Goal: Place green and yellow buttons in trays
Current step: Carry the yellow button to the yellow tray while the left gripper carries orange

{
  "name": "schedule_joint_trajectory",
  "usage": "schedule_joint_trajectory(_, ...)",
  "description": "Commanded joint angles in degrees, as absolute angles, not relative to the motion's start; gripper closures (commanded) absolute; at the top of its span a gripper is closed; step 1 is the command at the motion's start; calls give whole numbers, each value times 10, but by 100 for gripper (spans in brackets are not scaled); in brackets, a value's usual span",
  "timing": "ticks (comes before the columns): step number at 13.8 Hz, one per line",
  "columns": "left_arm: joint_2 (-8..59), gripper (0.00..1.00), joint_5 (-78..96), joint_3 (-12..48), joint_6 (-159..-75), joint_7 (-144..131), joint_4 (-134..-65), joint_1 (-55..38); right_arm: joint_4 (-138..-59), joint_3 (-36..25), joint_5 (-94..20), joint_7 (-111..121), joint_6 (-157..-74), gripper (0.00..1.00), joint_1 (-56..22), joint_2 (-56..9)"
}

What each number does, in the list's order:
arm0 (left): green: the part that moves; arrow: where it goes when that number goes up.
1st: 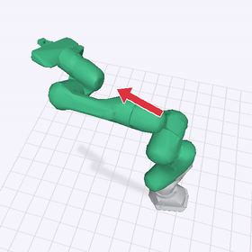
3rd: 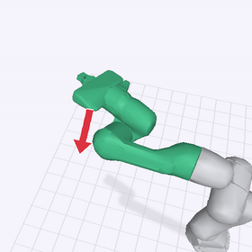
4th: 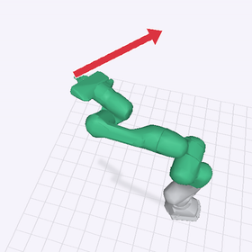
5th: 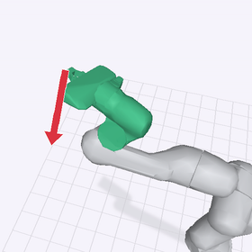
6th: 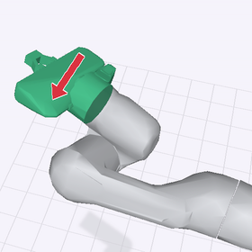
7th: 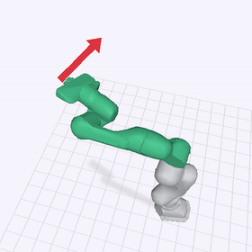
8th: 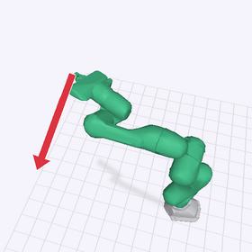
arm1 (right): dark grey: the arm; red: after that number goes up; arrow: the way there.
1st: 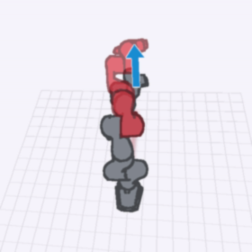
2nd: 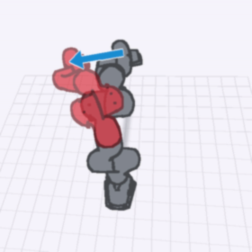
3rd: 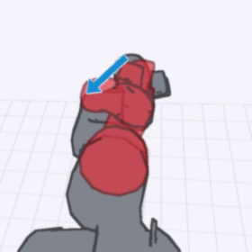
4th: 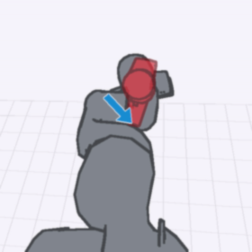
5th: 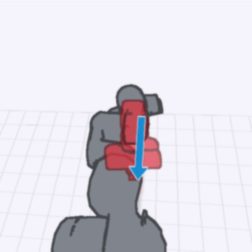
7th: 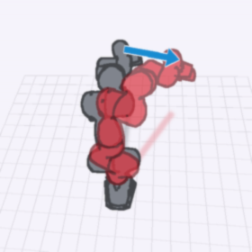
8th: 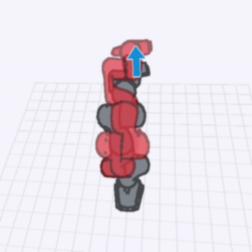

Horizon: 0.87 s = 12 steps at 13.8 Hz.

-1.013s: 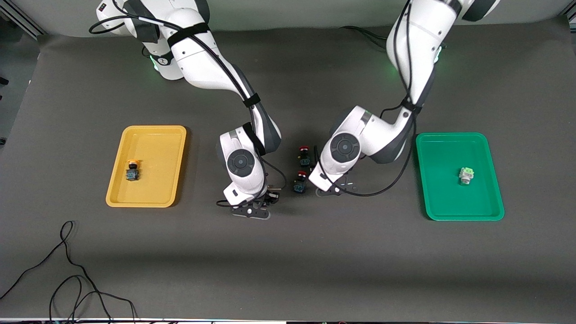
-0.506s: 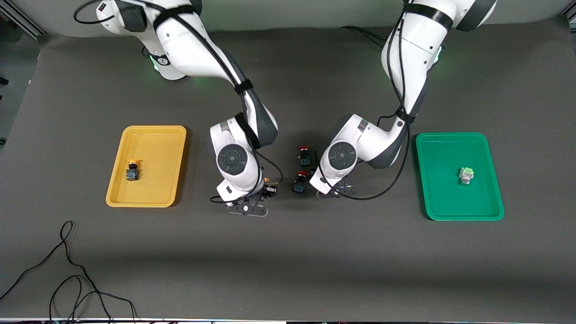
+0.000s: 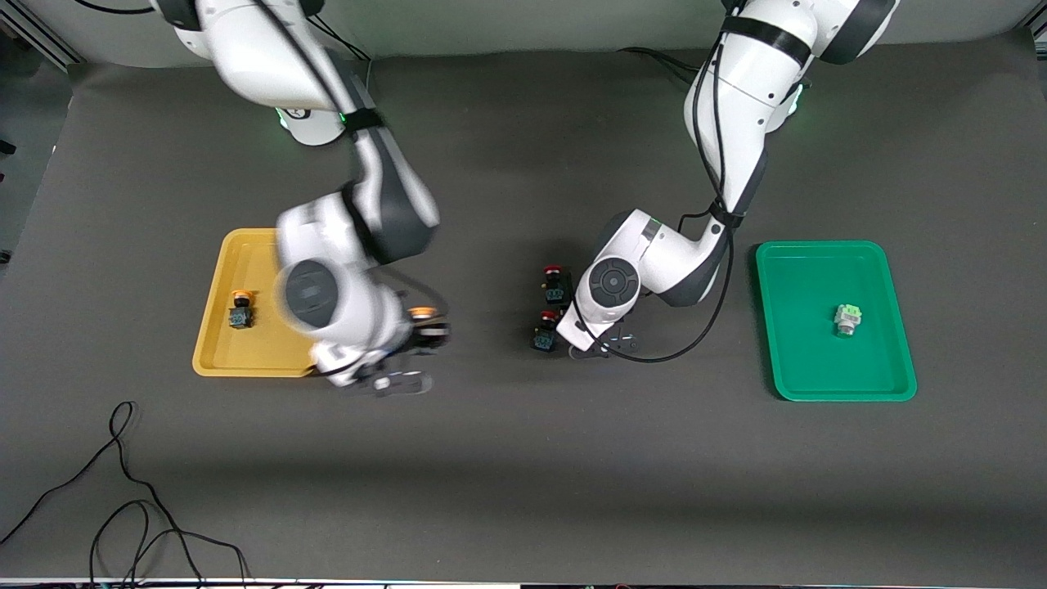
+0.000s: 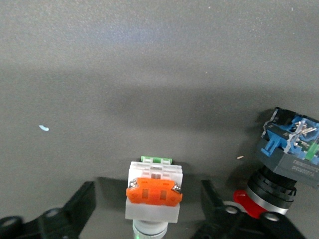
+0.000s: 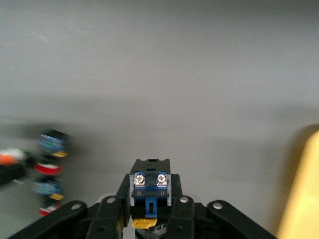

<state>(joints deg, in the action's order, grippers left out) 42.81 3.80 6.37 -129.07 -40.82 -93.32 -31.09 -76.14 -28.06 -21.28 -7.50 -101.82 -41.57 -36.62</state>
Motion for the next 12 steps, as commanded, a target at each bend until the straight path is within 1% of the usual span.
schedule_joint_trajectory(1,418,100,35,56,-1289,-435,-940,-319,-842,-335,-191,42,-1005,73,-420,-303)
schedule_joint_trajectory(4,412,100,35,56,-1282,-429,-940,-316,-937,-412,-190,164,-1016,73,-423,-258)
schedule_joint_trajectory(5,406,100,35,53,-1279,-427,-939,-316,-971,-437,-190,203,-1029,73,-424,-247)
schedule_joint_trajectory(6,389,100,35,51,-1252,-418,-936,-309,-1012,-457,-190,243,-1059,73,-425,-237)
schedule_joint_trajectory(7,365,100,35,52,-1204,-406,-932,-298,-1052,-470,-190,265,-1090,73,-425,-227)
schedule_joint_trajectory(9,308,100,35,52,-1107,-374,-932,-280,-1122,-472,-193,271,-1163,73,-425,-223)
schedule_joint_trajectory(11,252,100,36,52,-1015,-336,-931,-256,-1184,-467,-208,268,-1243,73,-426,-235)
schedule_joint_trajectory(12,228,100,36,53,-976,-300,-928,-232,-1207,-465,-229,268,-1265,73,-427,-245)
